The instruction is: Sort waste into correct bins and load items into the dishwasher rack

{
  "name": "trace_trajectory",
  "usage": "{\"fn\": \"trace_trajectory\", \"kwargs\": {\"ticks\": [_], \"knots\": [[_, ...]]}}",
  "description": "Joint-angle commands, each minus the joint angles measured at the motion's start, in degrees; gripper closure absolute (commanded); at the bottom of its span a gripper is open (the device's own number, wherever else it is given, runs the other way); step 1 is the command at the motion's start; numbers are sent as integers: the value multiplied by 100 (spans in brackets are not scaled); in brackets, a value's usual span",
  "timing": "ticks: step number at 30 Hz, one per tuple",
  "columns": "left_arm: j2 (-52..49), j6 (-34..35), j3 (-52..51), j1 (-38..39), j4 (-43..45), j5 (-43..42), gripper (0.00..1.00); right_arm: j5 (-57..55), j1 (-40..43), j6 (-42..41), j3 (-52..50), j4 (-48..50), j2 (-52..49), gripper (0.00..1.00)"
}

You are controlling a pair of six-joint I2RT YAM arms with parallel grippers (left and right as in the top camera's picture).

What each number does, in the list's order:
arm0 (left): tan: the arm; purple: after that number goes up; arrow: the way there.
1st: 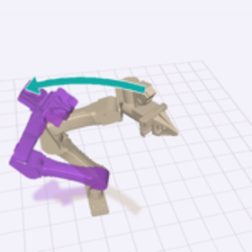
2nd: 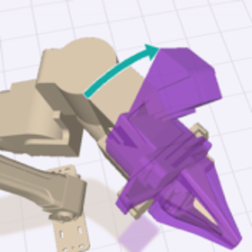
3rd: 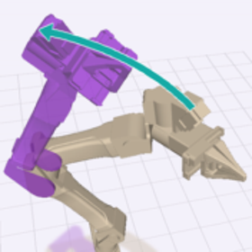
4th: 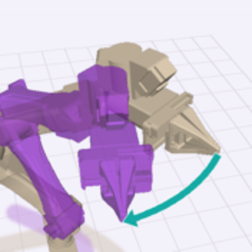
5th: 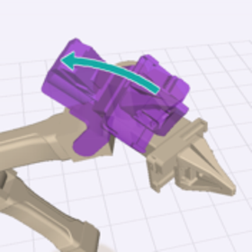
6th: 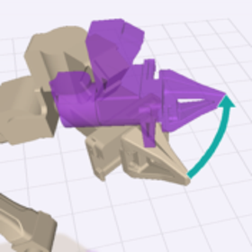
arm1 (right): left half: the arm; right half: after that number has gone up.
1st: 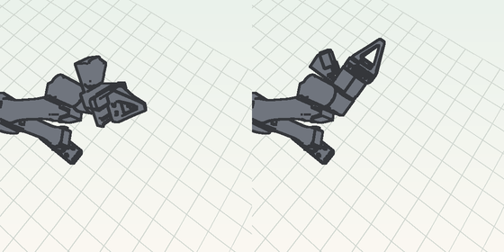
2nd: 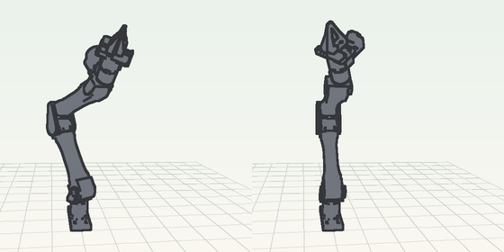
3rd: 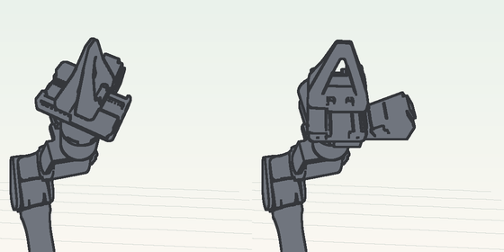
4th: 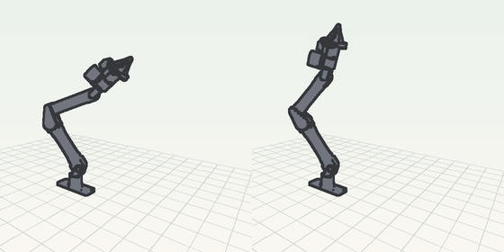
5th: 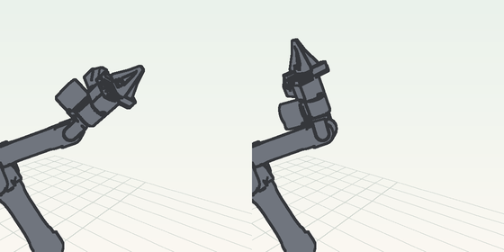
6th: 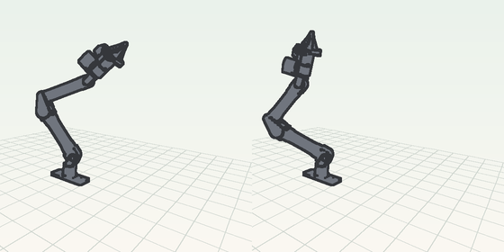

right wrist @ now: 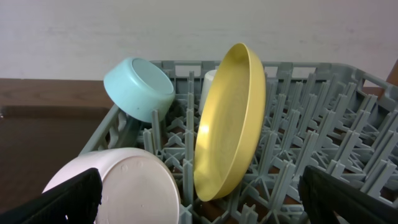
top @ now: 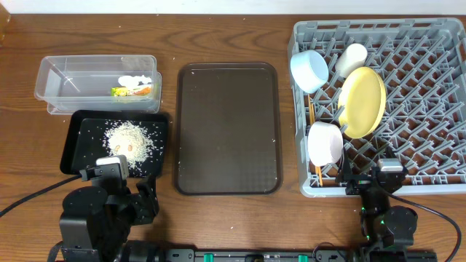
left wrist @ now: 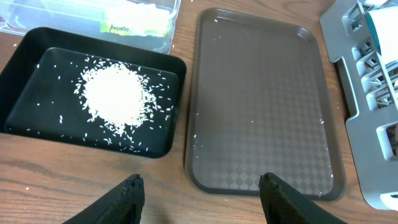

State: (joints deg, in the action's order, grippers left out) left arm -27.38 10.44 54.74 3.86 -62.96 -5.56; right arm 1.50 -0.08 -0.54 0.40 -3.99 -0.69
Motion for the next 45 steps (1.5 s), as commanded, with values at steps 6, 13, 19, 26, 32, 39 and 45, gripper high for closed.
{"fn": "trace_trajectory", "kwargs": {"ticks": [6,13,19,26,32,39,45], "knots": [[13,-52,-11,-20,4,107,38,-61,15,103,-9,-28,39,1],[13,-52,-11,-20,4,107,38,-61,17,103,-9,-28,39,1],[13,-52,-11,-17,4,107,38,-61,15,103,-9,-28,39,1],[13,-52,-11,-20,4,107,38,-61,15,103,-9,-28,39,1],[22,-55,-11,-20,0,109,38,-63,17,103,-9,-28,39,1],[398,-103,-243,-96,9,369,38,-61,15,103,-9,-28,39,1],[1178,-101,-1213,-212,988,369,38,-63,17,103,-9,-28,39,1]]}}
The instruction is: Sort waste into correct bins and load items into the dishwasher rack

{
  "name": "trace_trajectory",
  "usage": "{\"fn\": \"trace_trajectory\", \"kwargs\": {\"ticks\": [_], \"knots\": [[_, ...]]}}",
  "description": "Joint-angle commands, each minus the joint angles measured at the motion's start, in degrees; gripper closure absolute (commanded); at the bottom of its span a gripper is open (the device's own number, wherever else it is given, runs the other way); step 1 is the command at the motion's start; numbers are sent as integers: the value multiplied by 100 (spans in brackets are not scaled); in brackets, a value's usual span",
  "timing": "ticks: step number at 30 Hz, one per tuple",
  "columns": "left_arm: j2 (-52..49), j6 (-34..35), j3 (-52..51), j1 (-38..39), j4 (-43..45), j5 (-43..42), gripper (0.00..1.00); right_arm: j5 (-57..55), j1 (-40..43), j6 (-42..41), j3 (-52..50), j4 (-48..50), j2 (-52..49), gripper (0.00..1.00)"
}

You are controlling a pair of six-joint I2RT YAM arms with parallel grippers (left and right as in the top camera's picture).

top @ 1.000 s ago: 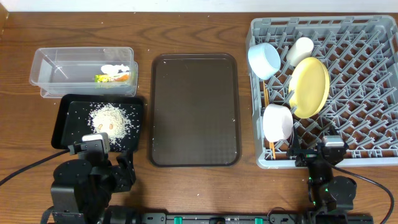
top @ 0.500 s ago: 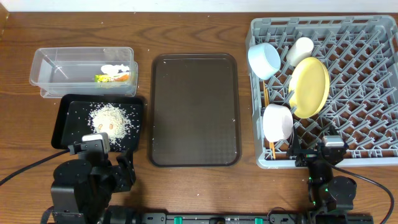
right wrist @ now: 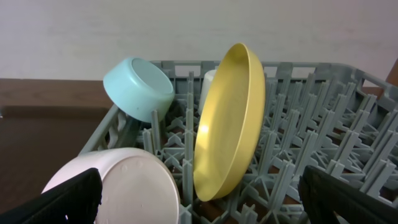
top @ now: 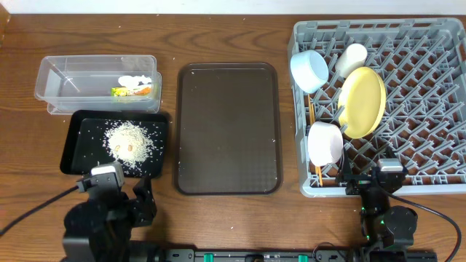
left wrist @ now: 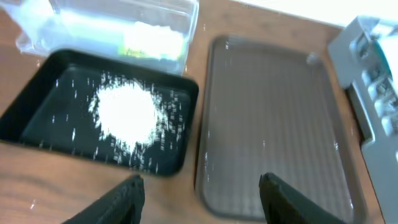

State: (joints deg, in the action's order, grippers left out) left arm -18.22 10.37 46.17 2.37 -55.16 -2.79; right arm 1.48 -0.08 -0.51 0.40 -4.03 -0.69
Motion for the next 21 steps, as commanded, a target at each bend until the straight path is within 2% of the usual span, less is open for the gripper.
{"fn": "trace_trajectory", "kwargs": {"ticks": [1,8,13,21], "knots": [[400,-94,-575,-79,452,92,38,-61,17,101,-9,-24,39,1],[1023,-96,-1906,-85,2286,94,38,-59,15,101,-9,-24,39,1],[1333,-310,-2966,-85,4072,92,38,-59,15,101,-9,-24,39,1],[1816,-330,-4369,-87,6100,48,38,-59,17,101,-9,-24,39,1]]}}
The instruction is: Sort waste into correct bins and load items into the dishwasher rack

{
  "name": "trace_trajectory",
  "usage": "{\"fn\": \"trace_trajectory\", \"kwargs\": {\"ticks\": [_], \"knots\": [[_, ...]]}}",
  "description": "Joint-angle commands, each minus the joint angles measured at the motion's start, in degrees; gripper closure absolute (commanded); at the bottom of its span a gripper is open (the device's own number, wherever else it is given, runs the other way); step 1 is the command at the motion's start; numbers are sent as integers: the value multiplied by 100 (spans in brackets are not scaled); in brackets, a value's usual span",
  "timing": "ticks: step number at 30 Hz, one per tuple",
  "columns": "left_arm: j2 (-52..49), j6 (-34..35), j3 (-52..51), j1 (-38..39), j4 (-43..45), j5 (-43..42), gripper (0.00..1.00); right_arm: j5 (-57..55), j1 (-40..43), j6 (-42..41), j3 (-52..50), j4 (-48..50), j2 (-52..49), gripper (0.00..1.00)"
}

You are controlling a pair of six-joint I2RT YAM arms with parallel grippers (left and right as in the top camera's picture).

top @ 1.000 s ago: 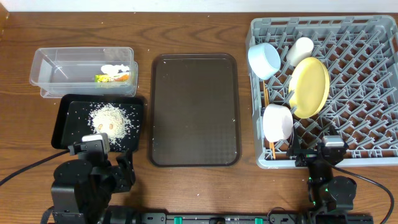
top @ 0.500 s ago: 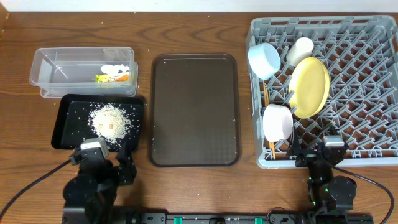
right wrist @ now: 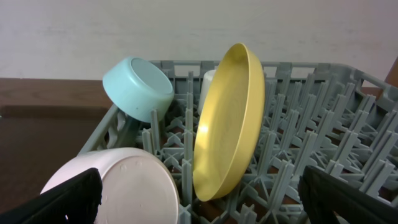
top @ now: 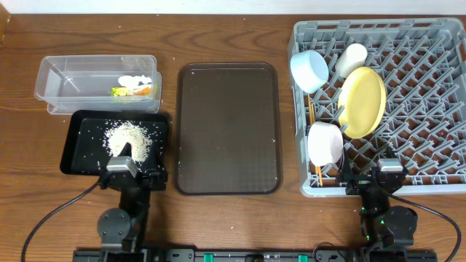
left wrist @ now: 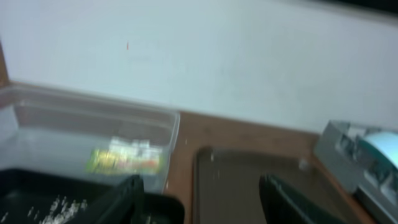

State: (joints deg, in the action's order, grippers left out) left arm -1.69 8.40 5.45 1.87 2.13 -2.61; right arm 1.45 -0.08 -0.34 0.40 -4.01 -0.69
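The grey dishwasher rack at the right holds an upright yellow plate, a light blue bowl, a white bowl, a white cup and chopsticks. A black tray bears a heap of rice. Behind it, the clear bin contains a green-yellow wrapper. My left gripper is open and empty, low by the black tray's front edge. My right gripper is open and empty at the rack's front rim.
A brown serving tray lies bare between the black tray and the rack. Both arms sit folded at the table's front edge. A white wall stands behind the table.
The left arm has folded down to the front edge. Its camera now looks level toward the back wall instead of down on the trays. The right arm and all objects are unchanged.
First the left gripper stood open over the table in front of the black tray, looking down. Then it was drawn back and tilted up. Now it rests low at the front edge. The right gripper stayed open at the rack throughout.
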Motion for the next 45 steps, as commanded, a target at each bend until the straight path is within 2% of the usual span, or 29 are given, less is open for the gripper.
{"fn": "trace_trajectory", "kwargs": {"ticks": [1,8,18,45], "knots": [[160,-133,-448,-57,656,28,38,-57,15,83,-9,-26,39,1],[160,-372,-522,-94,645,28,38,-57,15,83,-9,-26,39,1],[160,-365,-522,-94,-570,-140,38,-57,17,83,-9,-26,39,1],[146,-367,-522,-94,-586,-125,38,-57,15,83,-9,-26,39,1]]}}
